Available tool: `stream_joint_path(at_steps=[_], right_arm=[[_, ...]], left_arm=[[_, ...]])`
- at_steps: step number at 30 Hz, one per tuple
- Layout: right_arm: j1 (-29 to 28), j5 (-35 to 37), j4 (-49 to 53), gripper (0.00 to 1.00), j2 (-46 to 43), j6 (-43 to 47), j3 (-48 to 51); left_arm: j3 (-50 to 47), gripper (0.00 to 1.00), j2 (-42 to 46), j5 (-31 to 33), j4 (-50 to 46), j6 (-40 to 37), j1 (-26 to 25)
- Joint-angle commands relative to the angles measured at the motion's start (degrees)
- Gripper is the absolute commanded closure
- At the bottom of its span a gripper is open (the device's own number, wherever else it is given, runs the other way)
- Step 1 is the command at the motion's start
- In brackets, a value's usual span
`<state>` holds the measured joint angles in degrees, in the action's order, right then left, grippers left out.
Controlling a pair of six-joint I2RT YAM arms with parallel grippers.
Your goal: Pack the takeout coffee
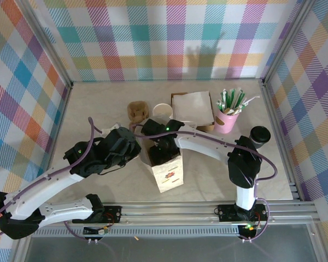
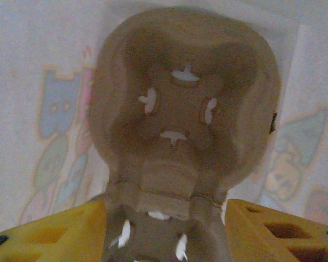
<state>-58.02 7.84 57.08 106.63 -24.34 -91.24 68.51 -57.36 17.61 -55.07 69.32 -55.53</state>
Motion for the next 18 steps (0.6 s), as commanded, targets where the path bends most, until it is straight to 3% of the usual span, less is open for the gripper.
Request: stream_joint_path(at_steps=[1,8,18], right_arm=[[0.5,-0.5,4.7,0.39,-0.3,-0.3,-2.9],[0.5,-1.1,4.4,0.47,0.0,-0.3,-0.4],[0.5,-4.7,1.0,0.51,1.5,-0.8,4.8]], left_arm=[[1.4,1.00,-0.5,0.7,-1.7,-1.2,-0.9],[1.4,1.00,-0.5,1.2,-2.1,-1.2,-0.9],[2.4,1.00,-0.7,2.0,-3.1,-1.1,-1.0]])
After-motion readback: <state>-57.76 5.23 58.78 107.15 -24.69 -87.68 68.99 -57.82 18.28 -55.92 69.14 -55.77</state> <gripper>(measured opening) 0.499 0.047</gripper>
